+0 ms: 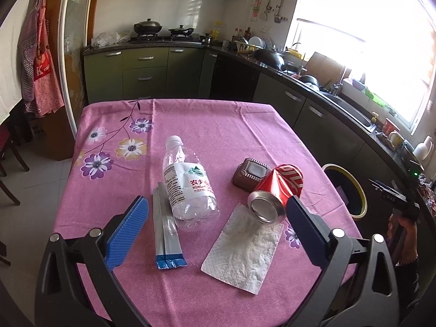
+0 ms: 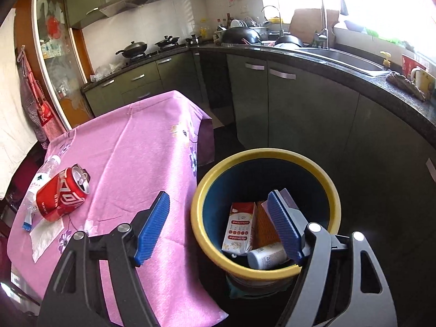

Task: Collect trash
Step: 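Grasp the Nongfu Spring water bottle with the left gripper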

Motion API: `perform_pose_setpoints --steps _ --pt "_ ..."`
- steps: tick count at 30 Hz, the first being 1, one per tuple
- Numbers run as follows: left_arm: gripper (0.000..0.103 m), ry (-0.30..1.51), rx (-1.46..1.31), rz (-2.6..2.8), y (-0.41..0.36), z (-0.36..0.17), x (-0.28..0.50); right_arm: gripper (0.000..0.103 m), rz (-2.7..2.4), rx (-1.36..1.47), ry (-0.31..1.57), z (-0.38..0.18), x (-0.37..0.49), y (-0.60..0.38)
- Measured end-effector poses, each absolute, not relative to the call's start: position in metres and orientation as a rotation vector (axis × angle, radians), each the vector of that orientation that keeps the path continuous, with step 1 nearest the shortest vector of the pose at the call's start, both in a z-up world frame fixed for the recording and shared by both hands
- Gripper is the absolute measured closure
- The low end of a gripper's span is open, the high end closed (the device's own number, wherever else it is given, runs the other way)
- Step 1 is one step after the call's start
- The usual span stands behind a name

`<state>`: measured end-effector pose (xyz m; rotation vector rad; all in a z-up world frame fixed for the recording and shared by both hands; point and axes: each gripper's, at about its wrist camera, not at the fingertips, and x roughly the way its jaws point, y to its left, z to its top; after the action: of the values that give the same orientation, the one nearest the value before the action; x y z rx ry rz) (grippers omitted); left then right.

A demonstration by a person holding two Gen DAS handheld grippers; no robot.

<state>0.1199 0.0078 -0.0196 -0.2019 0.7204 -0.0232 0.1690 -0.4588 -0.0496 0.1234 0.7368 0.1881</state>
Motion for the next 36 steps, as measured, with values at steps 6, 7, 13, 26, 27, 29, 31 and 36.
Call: perform_pose_setpoints --steps 6,7,13,26,27,29,31,36 --pt "0.007 0.868 -0.248 0.005 0.021 -0.041 0.162 0.027 0.227 0.106 0.738 -0.049 0.158 -0.445" --pt "0.007 0.903 -0.251 -0.004 0.021 -0.044 0.172 0.026 0.235 0.108 0.739 -0.05 0.158 -0.444" --pt "0.007 1.06 -0.231 -0.009 0.025 -0.048 0.226 0.027 0.268 0.127 0.756 -0.059 0.16 -0.441" --pt "0.02 1.329 -0.262 0.068 0.036 -0.086 0.298 0.027 0.291 0.148 0.783 -0.071 0.161 -0.444" --pt "0.021 1.346 -0.258 0.08 0.036 -0.09 0.3 0.026 0.293 0.15 0.784 -0.071 0.161 -0.444" --pt "0.026 1.366 -0.244 0.097 0.036 -0.096 0.304 0.026 0.298 0.156 0.79 -0.073 0.162 -0.444" --pt "0.029 1.38 -0.242 0.107 0.036 -0.099 0.305 0.026 0.302 0.157 0.793 -0.074 0.163 -0.444" --pt "0.032 1.422 -0.228 0.133 0.036 -0.109 0.312 0.026 0.31 0.162 0.801 -0.078 0.163 -0.444"
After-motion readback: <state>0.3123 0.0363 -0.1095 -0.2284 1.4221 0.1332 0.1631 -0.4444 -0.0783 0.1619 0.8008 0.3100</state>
